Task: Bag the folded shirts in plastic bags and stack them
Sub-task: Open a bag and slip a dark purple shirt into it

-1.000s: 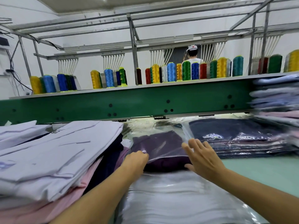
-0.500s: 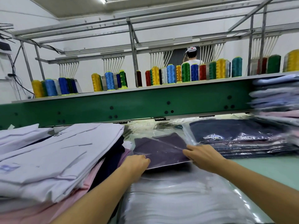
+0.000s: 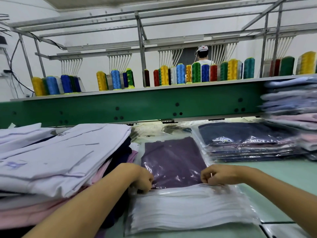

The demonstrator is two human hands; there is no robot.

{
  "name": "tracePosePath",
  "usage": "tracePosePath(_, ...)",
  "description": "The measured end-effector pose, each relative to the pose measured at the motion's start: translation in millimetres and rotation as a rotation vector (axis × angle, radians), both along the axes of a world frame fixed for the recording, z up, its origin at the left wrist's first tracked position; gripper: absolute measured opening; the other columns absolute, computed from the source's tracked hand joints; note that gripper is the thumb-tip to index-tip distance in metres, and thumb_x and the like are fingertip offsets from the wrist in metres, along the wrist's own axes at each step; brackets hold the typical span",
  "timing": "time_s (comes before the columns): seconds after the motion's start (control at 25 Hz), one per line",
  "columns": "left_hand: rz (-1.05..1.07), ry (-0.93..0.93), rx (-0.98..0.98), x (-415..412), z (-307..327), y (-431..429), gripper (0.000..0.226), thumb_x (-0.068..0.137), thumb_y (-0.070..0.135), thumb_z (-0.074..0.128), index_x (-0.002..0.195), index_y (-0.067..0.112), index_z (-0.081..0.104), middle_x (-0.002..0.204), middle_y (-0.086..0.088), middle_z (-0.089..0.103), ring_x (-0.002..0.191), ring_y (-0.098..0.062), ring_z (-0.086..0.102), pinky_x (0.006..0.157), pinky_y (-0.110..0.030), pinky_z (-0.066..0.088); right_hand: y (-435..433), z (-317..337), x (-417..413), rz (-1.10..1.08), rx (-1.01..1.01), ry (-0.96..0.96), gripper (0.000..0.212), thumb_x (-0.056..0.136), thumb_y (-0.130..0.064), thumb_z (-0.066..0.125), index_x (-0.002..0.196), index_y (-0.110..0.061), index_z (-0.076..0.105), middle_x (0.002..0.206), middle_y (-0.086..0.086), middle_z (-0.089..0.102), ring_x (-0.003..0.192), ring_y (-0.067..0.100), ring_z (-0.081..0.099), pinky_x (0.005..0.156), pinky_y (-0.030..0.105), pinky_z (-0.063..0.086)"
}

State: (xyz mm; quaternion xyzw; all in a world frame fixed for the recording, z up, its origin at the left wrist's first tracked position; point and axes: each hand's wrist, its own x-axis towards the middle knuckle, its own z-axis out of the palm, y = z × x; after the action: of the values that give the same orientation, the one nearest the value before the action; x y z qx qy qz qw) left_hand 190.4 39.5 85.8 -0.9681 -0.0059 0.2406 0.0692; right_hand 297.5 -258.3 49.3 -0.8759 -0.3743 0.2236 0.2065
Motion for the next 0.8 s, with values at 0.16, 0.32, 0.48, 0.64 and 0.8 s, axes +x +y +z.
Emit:
tracePosePath(0.16, 0.014, -0.109, 0.030, 14, 2, -1, 0.028, 0.089, 0.006, 0.045, 0.104, 0.008, 0.068, 0.099, -0.010, 0.069, 0.079, -0.029, 0.063, 0.076, -0.039, 0.057, 8, -2, 8, -0.170, 0.071, -0.041, 0.029, 0.089, -0.020, 0.047, 0.073, -0.020, 0.071, 0.070, 0.006, 0.065, 0.052, 0.014, 0.055, 0.052, 0.026, 0.045)
tracePosePath(0.32, -0.021, -0.408, 0.155, 42, -9, -8, 0.023, 0.097, 0.011, 0.045, 0.116, 0.006, 0.057, 0.122, -0.016, 0.058, 0.105, -0.035, 0.062, 0.077, -0.039, 0.047, 35, -3, 27, -0.323, 0.097, -0.365, 0.021, 0.088, -0.018, 0.051, 0.077, -0.019, 0.069, 0.070, 0.001, 0.072, 0.060, 0.014, 0.062, 0.058, 0.028, 0.050)
tracePosePath(0.48, 0.059, -0.576, 0.019, 88, -24, -18, 0.040, 0.093, 0.017, 0.052, 0.131, 0.010, 0.042, 0.135, -0.013, 0.048, 0.124, -0.035, 0.049, 0.090, -0.041, 0.043, 75, -2, 48, -0.424, 0.159, -0.635, 0.015, 0.091, -0.025, 0.049, 0.095, -0.028, 0.063, 0.098, -0.004, 0.069, 0.094, 0.022, 0.063, 0.075, 0.033, 0.048)
tracePosePath(0.64, 0.108, -0.707, -0.138, 143, -45, -22, 0.054, 0.092, 0.026, 0.049, 0.143, 0.015, 0.034, 0.153, -0.010, 0.036, 0.142, -0.031, 0.032, 0.116, -0.044, 0.029, 127, -14, 85, -0.380, 0.061, -0.659, 0.045, 0.097, -0.031, 0.044, 0.140, -0.022, 0.047, 0.139, 0.005, 0.049, 0.128, 0.029, 0.045, 0.104, 0.044, 0.040)
tracePosePath(0.8, 0.186, -0.672, -0.219, 188, -56, -13, 0.063, 0.099, 0.037, 0.037, 0.158, 0.025, 0.017, 0.167, 0.000, 0.010, 0.154, -0.025, 0.004, 0.123, -0.054, 0.000, 167, -26, 130, -0.322, -0.055, -0.604, 0.058, 0.102, -0.036, 0.033, 0.159, -0.026, 0.022, 0.167, 0.006, 0.014, 0.154, 0.029, 0.009, 0.122, 0.051, 0.013)
